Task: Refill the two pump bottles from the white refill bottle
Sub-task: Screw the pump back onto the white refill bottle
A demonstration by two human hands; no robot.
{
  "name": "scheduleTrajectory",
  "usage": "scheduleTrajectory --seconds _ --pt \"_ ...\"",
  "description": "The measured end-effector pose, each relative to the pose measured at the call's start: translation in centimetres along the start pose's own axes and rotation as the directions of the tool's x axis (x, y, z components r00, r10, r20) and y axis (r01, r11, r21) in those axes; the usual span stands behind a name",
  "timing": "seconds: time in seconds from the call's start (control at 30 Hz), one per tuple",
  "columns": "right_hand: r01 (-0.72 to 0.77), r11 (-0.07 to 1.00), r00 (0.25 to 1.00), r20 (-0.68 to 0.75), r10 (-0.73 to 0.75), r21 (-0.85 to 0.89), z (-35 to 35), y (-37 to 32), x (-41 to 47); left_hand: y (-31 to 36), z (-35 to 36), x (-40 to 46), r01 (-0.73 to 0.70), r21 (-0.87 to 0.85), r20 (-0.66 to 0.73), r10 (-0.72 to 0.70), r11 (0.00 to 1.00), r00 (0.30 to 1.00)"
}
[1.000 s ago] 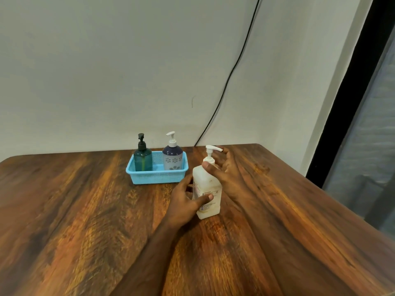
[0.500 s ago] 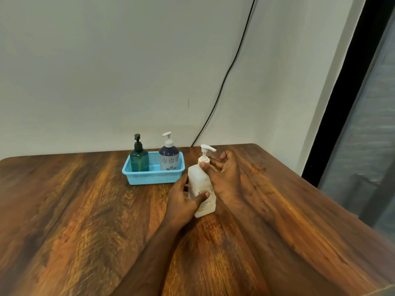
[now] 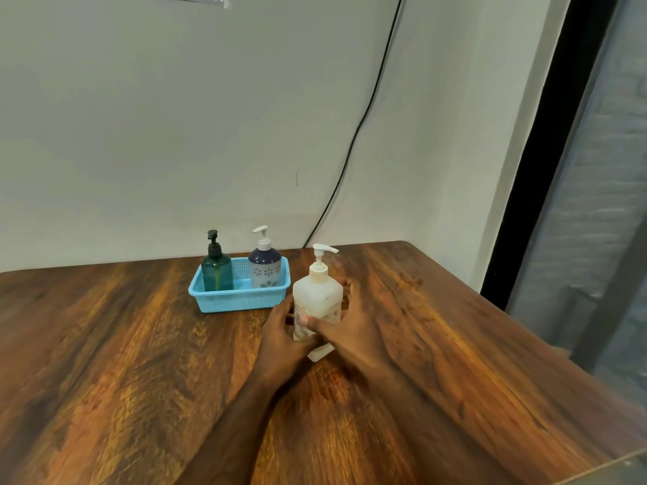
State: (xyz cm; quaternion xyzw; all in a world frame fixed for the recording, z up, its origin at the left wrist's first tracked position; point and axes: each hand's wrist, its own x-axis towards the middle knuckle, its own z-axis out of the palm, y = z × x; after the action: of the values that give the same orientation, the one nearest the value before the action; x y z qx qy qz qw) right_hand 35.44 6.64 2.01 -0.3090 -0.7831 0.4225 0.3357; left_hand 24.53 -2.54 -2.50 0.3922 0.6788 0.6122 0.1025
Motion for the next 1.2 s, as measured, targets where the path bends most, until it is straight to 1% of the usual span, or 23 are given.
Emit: scheduleTrajectory --seconds 0.1,0.17,0.23,0.33,0.4,0.5,0.57,0.67,0.77,0.83,0.9,0.97,1.07,1.2 --pt "0.011 0.999 1.0 0.006 -0.011 -0.039 -0.1 1.1 0.3 0.3 -0.3 0.2 0.0 0.042 0.065 -0.003 0.999 0.998" --pt "0.018 0.996 0.999 -0.042 -0.022 -0.092 -0.5 1.0 0.7 0.6 -0.5 0.5 -0.004 0.085 0.14 -0.008 0.996 0.99" --pt "-0.003 0.993 0.997 -0.077 -0.006 -0.118 -1.2 1.1 1.7 1.2 -0.7 1.4 -0.011 0.174 0.191 -0.022 0.985 0.981" --pt "-0.026 0.996 0.99 -0.141 0.014 -0.085 -2.9 1.8 3.9 2.1 0.0 3.9 -0.005 0.278 0.156 -0.04 0.961 0.987" --pt "-0.002 0.998 0.978 -0.207 -0.01 -0.057 -4.7 2.5 5.5 2.9 0.9 6.0 0.021 0.333 0.113 -0.062 0.943 0.992" --pt "0.019 0.997 0.971 -0.237 -0.035 -0.07 -7.9 3.5 8.5 3.7 2.6 9.8 -0.045 0.371 0.141 -0.008 0.927 0.99" --pt "0.029 0.992 0.97 -0.235 -0.057 -0.122 -9.7 4.5 11.0 3.6 3.9 12.9 -0.107 0.405 0.173 0.039 0.908 0.984" --pt "-0.038 0.988 0.969 -0.246 0.0 -0.152 -12.0 6.2 14.7 3.2 5.7 16.9 -0.181 0.513 0.23 0.069 0.839 0.971" --pt "-0.053 0.983 0.965 -0.261 0.005 -0.176 -14.1 8.3 18.4 2.7 7.7 19.6 -0.186 0.511 0.264 0.053 0.839 0.963" --pt "-0.099 0.973 0.946 -0.324 0.027 -0.208 -15.0 9.6 20.6 2.3 8.8 20.8 -0.182 0.496 0.277 0.044 0.849 0.96" --pt "-0.14 0.967 0.932 -0.359 0.055 -0.215 -15.6 11.1 22.8 1.6 9.8 22.1 -0.205 0.514 0.285 0.06 0.833 0.957" --pt "-0.158 0.97 0.921 -0.383 0.077 -0.187 -15.9 12.6 24.7 1.0 10.6 23.1 -0.236 0.538 0.297 0.081 0.809 0.952" --pt "-0.158 0.975 0.913 -0.399 0.084 -0.154 -16.1 14.6 26.5 0.2 11.4 24.0 -0.242 0.543 0.305 0.079 0.804 0.949" --pt "-0.164 0.978 0.912 -0.397 0.1 -0.131 -15.7 16.2 27.3 -0.4 11.9 24.2 -0.212 0.509 0.313 0.05 0.834 0.948"
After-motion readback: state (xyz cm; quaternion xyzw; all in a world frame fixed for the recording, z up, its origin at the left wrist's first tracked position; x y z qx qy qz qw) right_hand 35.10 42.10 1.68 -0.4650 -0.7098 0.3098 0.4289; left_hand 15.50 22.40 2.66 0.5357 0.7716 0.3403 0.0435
